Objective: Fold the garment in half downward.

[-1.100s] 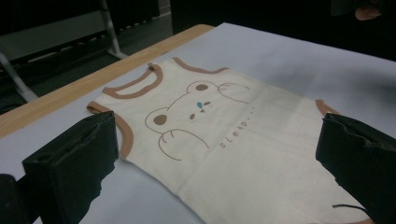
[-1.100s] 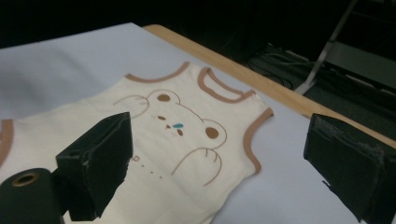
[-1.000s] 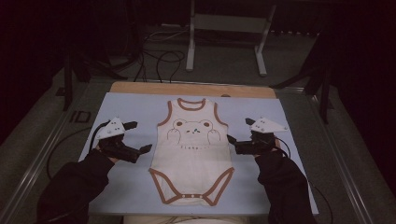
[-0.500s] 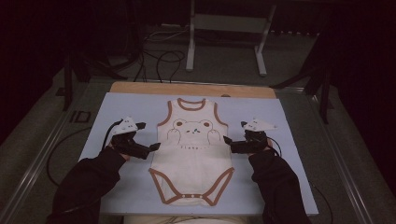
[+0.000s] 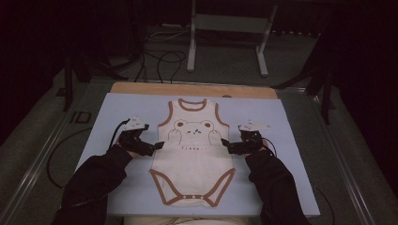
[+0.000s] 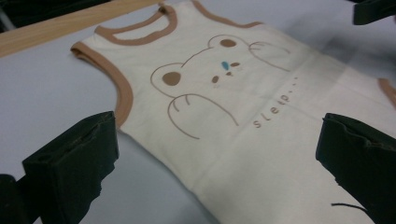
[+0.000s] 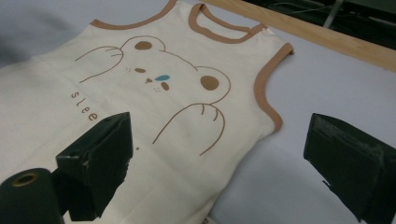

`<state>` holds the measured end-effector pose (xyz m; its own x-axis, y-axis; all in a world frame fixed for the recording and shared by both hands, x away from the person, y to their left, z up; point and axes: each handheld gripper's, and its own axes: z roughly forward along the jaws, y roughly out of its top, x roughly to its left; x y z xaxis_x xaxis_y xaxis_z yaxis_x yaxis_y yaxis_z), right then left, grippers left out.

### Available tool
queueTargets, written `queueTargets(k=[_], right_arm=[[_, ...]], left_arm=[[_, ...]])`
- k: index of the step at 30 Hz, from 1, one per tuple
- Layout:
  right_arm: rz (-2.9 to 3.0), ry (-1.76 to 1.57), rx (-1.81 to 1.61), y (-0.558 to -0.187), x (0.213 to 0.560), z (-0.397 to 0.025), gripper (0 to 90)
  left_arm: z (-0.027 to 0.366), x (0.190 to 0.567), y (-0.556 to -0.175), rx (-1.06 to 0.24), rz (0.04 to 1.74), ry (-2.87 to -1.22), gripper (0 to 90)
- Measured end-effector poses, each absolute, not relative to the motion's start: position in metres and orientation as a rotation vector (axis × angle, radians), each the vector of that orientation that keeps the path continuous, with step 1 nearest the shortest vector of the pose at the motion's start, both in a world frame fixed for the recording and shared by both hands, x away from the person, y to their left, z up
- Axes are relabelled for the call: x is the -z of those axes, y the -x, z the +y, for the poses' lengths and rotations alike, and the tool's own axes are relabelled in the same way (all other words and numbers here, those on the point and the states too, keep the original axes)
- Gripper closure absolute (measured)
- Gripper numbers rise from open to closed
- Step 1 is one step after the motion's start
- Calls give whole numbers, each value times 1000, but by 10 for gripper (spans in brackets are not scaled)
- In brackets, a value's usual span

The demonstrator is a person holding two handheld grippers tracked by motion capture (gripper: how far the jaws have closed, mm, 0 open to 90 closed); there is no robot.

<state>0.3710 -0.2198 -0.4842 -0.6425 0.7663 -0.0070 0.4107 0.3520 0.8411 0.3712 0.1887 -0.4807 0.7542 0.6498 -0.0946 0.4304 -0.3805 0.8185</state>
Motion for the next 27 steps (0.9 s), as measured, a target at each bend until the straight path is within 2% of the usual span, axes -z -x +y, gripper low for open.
queueTargets(k=[7, 8, 12, 15, 17, 18, 20, 21, 23, 24, 27], right_arm=[[2232, -1094, -1189, -378, 492, -214, 82], [2238, -1113, -1174, -380, 494, -213, 115], [2240, -1147, -1169, -383, 497, -214, 145], [2243, -1180, -1151, -386, 499, -214, 223], [2242, -1191, -1145, -387, 500, -214, 242], [2251, -1223, -1120, -389, 503, -214, 313], [2252, -1230, -1113, -390, 505, -213, 331], [2269, -1228, -1093, -390, 507, -213, 377], [2269, -1236, -1085, -391, 508, -212, 388], [2281, -1244, -1078, -392, 511, -213, 423], [2290, -1254, -1061, -393, 514, -212, 444]], left_arm=[[183, 492, -382, -268, 895, -2092, 7], [183, 493, -383, -267, 902, -2094, 34], [179, 496, -388, -265, 946, -2117, 50], [177, 498, -392, -258, 974, -2116, 114], [176, 500, -395, -264, 1000, -2133, 133], [176, 501, -396, -255, 1006, -2139, 162], [175, 504, -397, -265, 1019, -2152, 188], [175, 506, -398, -263, 1029, -2151, 229], [175, 509, -399, -265, 1042, -2150, 277], [175, 510, -399, -272, 1055, -2143, 309], [175, 513, -399, -295, 1051, -2159, 341]])
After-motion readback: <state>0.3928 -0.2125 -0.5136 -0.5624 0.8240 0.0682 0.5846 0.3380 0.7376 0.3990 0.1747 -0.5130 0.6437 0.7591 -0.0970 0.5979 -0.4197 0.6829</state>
